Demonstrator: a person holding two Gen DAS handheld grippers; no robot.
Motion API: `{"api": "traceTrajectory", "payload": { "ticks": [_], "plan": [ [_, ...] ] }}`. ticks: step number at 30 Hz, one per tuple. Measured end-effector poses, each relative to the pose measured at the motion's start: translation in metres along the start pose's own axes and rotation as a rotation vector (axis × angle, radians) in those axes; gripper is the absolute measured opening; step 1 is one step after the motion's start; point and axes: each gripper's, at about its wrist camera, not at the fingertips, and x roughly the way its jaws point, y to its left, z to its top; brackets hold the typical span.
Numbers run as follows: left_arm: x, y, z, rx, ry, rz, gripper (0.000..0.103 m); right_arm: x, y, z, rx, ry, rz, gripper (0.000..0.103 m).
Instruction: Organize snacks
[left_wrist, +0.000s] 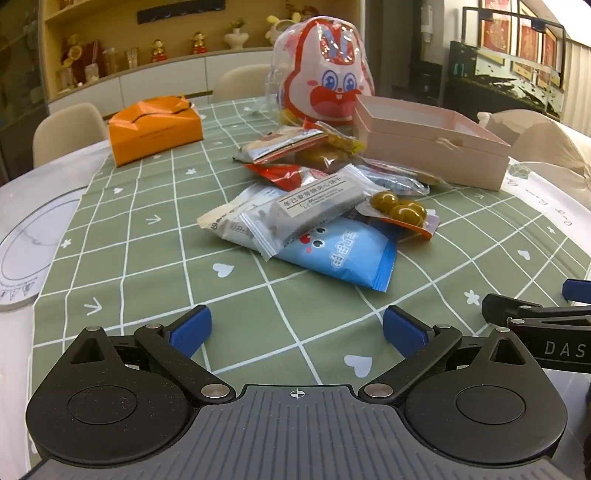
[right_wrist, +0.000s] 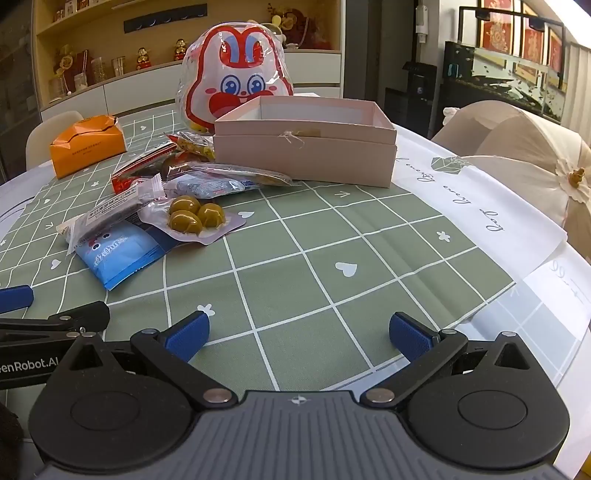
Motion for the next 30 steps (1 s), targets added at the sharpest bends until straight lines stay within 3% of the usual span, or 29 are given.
{"api": "traceTrajectory", "payload": {
  "ticks": [30],
  "plan": [
    [-0.0008, 0.0015, 0.0017, -0.002, -0.003, 0.005, 0.102, -0.0008, -0.0011, -0.0008, 0.002, -0.002, 0.001, 0.103]
  ]
}}
